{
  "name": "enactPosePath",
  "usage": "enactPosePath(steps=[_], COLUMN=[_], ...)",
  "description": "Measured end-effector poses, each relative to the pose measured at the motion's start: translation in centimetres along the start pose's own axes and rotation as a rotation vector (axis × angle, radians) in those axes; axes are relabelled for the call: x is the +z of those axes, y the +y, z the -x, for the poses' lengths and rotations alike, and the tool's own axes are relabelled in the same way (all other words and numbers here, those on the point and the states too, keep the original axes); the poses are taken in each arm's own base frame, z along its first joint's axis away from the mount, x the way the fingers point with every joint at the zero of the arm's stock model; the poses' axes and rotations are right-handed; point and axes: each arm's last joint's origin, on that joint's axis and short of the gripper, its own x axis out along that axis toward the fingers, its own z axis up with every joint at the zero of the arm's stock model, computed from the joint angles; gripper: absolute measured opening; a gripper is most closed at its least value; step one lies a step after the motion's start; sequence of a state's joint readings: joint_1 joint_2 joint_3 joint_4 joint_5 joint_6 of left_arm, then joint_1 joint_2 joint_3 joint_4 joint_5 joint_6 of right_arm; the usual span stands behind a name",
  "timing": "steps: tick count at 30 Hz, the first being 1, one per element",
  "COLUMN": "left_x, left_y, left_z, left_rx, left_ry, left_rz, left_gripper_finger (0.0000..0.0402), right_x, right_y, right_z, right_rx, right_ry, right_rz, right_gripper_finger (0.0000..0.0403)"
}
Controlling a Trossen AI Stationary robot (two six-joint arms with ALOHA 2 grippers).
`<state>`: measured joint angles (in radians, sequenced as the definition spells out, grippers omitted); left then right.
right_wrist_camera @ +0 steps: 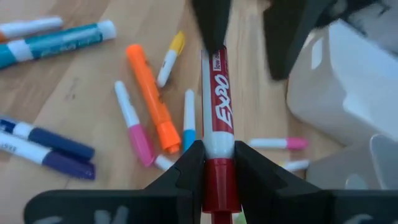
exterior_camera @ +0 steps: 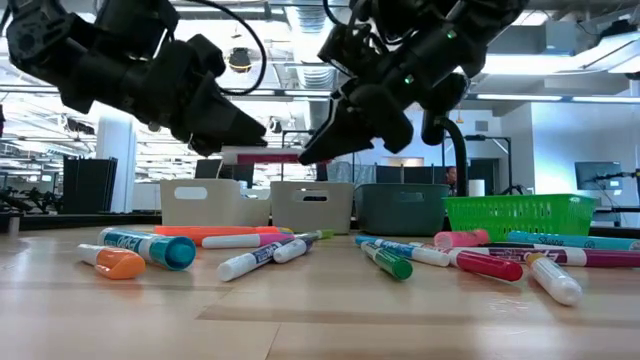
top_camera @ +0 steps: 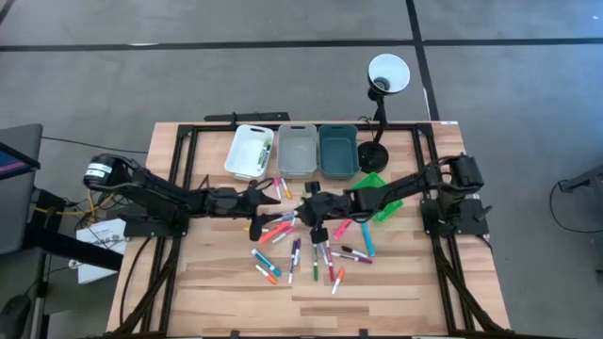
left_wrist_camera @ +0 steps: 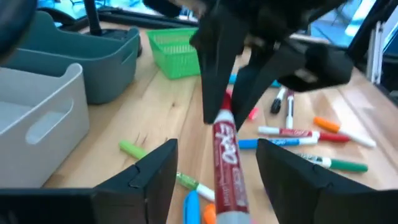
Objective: Pick & Place Markers
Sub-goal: Put the red marker pen into the white bin
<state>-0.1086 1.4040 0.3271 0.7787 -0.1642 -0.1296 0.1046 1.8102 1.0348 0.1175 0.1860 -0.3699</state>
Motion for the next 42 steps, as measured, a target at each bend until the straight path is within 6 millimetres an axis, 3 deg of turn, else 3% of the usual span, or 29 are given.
enactPosePath(steps=[9,20,36,42], left_x=[-1.5,-1.0,-0.9,-0.6], left_y=[0.2,0.1,0.1,0.2], left_z=[-0.7,-0.5,-0.5,-0.5], left_rx=[0.053,0.051,0.029,0.072], left_ry=[0.066,0.041,0.035,0.008], left_rz=[-0.017,-0.007,-0.004,0.005], left_gripper_finger=[0.0187,0.0088,0.0070,0.0072], right_x=[0.2,0.1,0.1,0.6], right_y=[-0.4,-0.9,-1.0,-0.8], right_z=[0.0,-0.1,-0.1,0.5], right_rx=[-0.019,-0.031,-0.074,-0.183], right_ry=[-0.034,-0.033,-0.019,0.004], right_rz=[-0.006,-0.016,-0.047,-0.007], right_gripper_finger=[0.0066,0.0066,0.0068,0.0109])
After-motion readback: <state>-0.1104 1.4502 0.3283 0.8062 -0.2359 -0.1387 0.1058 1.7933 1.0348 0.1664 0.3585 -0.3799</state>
